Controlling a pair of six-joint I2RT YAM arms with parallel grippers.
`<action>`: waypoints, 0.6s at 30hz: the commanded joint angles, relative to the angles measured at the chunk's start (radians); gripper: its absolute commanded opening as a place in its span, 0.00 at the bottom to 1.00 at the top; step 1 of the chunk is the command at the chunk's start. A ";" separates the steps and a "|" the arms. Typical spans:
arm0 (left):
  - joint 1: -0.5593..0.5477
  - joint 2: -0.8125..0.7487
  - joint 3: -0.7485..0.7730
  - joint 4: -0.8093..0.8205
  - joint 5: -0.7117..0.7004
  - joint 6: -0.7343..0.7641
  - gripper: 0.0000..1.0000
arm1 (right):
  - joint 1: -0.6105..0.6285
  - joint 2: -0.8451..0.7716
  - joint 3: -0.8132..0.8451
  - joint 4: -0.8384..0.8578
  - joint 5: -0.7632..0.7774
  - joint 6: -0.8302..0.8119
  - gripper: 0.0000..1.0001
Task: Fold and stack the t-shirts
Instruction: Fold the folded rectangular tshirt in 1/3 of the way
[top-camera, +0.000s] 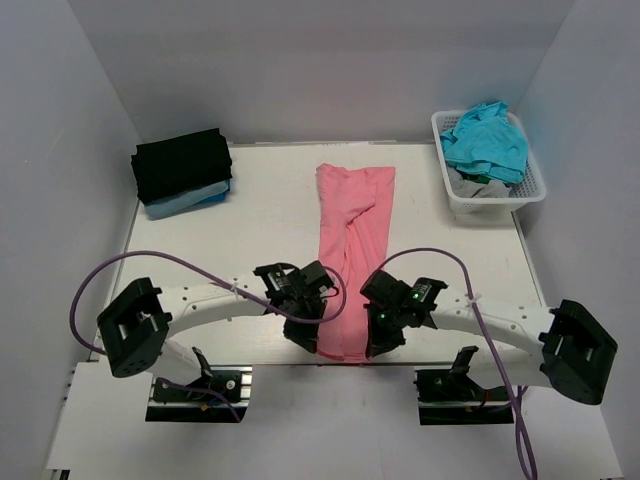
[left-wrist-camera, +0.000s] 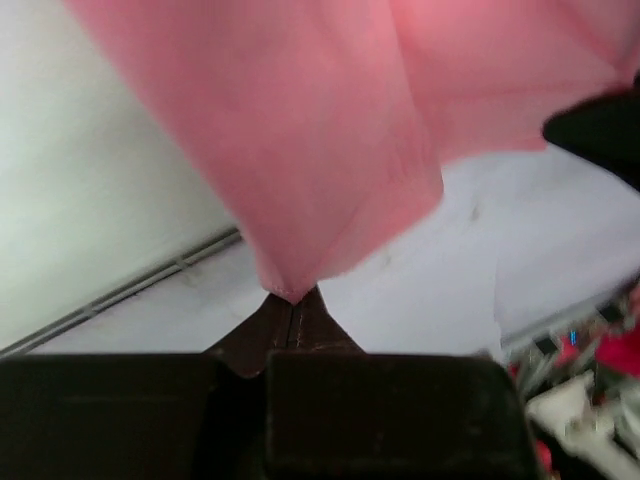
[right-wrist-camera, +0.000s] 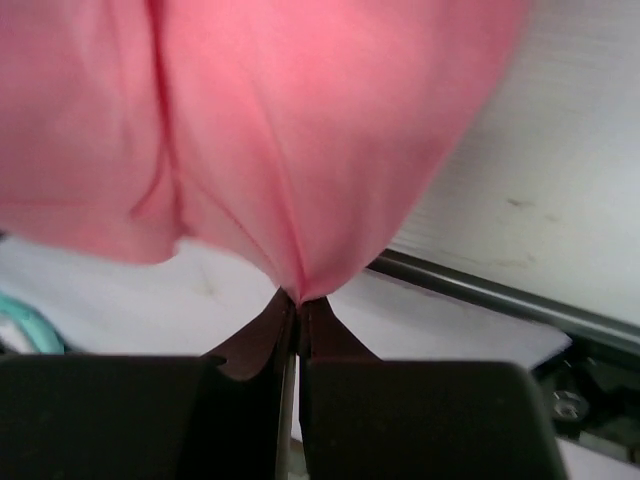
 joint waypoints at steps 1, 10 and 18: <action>0.020 -0.007 0.115 -0.088 -0.229 -0.028 0.00 | -0.013 -0.053 0.062 -0.140 0.159 0.082 0.00; 0.088 0.155 0.440 -0.148 -0.490 0.006 0.00 | -0.105 0.057 0.317 -0.206 0.446 0.035 0.00; 0.230 0.269 0.593 -0.110 -0.509 0.066 0.00 | -0.250 0.143 0.450 -0.141 0.460 -0.091 0.00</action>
